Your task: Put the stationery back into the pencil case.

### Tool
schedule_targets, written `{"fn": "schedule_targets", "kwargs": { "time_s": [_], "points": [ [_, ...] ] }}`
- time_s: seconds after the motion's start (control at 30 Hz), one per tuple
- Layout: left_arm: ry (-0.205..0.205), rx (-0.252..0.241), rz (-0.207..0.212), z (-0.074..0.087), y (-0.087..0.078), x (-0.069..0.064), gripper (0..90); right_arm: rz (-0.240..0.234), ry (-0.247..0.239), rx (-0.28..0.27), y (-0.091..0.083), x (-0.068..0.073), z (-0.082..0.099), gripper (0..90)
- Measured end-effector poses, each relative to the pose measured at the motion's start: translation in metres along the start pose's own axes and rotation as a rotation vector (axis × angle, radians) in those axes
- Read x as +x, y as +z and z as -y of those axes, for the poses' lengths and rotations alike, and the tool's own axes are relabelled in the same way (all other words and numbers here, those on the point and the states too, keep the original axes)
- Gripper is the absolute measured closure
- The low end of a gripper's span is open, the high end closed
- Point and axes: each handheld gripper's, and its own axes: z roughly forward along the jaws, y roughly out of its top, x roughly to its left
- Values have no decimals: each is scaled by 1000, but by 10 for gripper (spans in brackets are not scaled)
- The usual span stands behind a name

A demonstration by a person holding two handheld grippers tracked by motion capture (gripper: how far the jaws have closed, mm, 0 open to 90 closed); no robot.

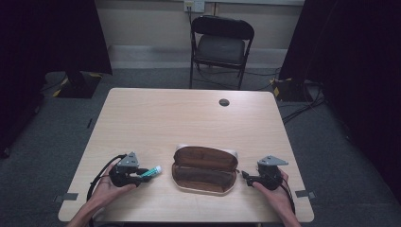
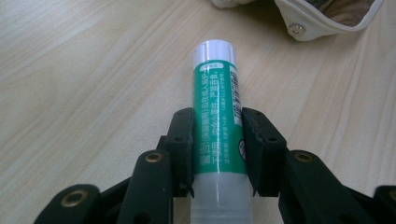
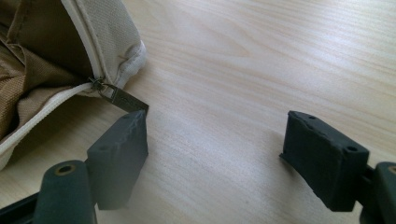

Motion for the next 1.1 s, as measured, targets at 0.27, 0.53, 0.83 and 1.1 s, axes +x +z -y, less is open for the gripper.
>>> {"fn": "schedule_targets", "kwargs": {
  "time_s": [0.27,0.53,0.83,1.1],
  "points": [
    [-47,-63,11,0,-10,2,660,0,-1,1,1,-1,-1,210],
    [-58,-119,1,-4,-21,0,660,-3,0,2,1,-1,-1,210],
    [-69,-188,12,-7,-32,-3,660,0,0,2,1,-1,-1,209],
    [-81,-253,10,-10,-43,-6,660,8,3,1,1,0,-1,209]
  ]
}}
